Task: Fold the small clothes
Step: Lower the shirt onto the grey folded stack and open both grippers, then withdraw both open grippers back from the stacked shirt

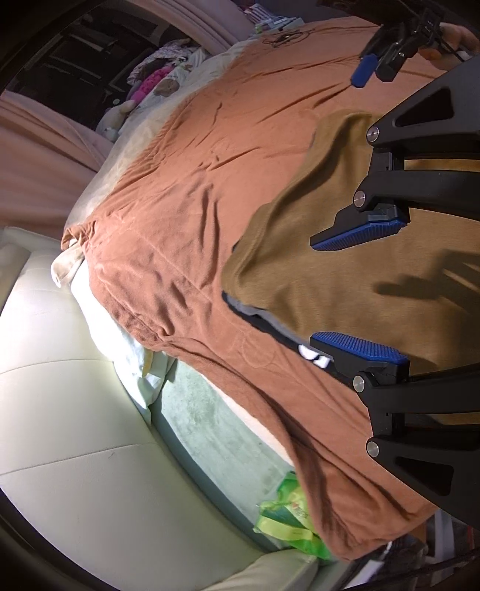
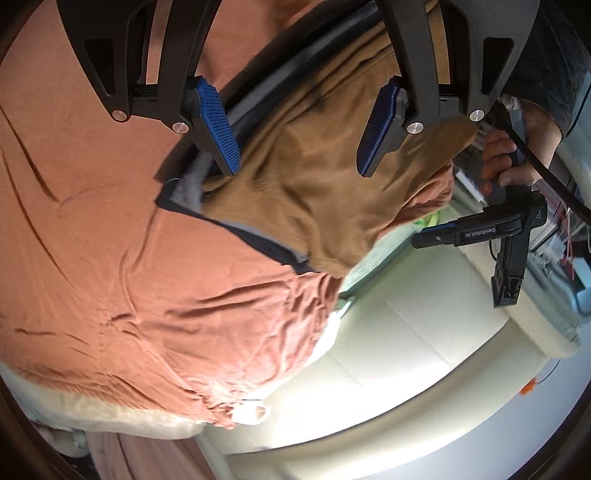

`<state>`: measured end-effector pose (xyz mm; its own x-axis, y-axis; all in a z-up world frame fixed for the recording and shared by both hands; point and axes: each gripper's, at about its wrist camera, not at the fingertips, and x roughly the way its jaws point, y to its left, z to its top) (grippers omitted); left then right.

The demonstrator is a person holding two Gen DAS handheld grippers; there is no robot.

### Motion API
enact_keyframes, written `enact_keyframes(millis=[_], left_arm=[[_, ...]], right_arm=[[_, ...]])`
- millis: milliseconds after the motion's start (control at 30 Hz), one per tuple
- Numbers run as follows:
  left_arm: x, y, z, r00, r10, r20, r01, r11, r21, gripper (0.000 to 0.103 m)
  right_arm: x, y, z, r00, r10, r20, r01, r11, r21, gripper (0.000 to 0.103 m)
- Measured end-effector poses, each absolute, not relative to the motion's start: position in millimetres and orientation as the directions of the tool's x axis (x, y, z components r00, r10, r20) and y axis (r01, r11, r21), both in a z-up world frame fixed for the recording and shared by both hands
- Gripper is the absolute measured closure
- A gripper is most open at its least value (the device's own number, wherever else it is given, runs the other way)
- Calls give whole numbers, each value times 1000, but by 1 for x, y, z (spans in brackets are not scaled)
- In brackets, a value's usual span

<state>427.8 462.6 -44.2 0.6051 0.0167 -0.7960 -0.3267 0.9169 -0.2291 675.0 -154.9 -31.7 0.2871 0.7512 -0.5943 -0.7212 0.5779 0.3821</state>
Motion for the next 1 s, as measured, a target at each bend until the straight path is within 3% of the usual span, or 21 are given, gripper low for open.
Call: enact_keyframes(millis=[300,433,767,1000], left_arm=[[370,434,-65,582,-11,-813,-328,912,-247,55],[349,421,-75,572,-1,-820,-325,918,-228,55],[295,394,-100,571,-4,-821,-309,926,-219,55],[265,376,-100,593,8,-805,-288,936,-203,55]], right_arm=[[600,-121,-34,204,727,-656,-831,483,277,42],[574,-112,-36,165,720,-675,-867,432,249,54],[532,-120,-56,231,628,-743,-882,457,112,54],[515,-138,-62,244,590,-770,-849,514,125,54]])
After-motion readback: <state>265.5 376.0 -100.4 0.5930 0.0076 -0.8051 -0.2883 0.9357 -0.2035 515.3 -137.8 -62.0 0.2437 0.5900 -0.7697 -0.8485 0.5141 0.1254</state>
